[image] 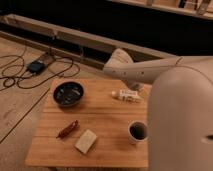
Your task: Stand the bottle upright
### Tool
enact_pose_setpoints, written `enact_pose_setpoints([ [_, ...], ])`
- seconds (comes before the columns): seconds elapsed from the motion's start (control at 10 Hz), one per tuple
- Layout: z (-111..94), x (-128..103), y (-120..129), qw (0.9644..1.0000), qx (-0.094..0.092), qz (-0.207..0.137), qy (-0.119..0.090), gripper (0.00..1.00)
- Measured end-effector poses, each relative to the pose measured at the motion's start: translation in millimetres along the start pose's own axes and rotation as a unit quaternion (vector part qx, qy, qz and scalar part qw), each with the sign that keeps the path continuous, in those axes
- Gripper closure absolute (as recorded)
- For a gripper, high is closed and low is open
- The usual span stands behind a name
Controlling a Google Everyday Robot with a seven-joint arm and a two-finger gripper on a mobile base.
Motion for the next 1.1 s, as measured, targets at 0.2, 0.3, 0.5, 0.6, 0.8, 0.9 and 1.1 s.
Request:
enact_pose_setpoints([
  [0.2, 11.2, -13.3, -32.2, 0.9999, 0.014, 0.005, -0.003, 0.2],
  [0.3, 17.9, -22.6, -48.4, 0.9997, 0.022, 0.008, -0.007, 0.2],
  [0.5, 27.9, -36.2, -72.3, 0.999, 0.038, 0.02, -0.015, 0.2],
  [0.6, 34.4, -41.8, -83.1, 0.9985, 0.043, 0.029, -0.015, 0.2],
  [0.8, 44.0, -48.2, -93.6, 0.9981, 0.042, 0.045, -0.008, 0.2],
  [0.9, 48.2, -52.5, -96.4, 0.9981, 0.036, 0.05, -0.001, 0.2],
  [1.1, 54.4, -68.2, -101.2, 0.9984, 0.023, 0.05, 0.012, 0.2],
])
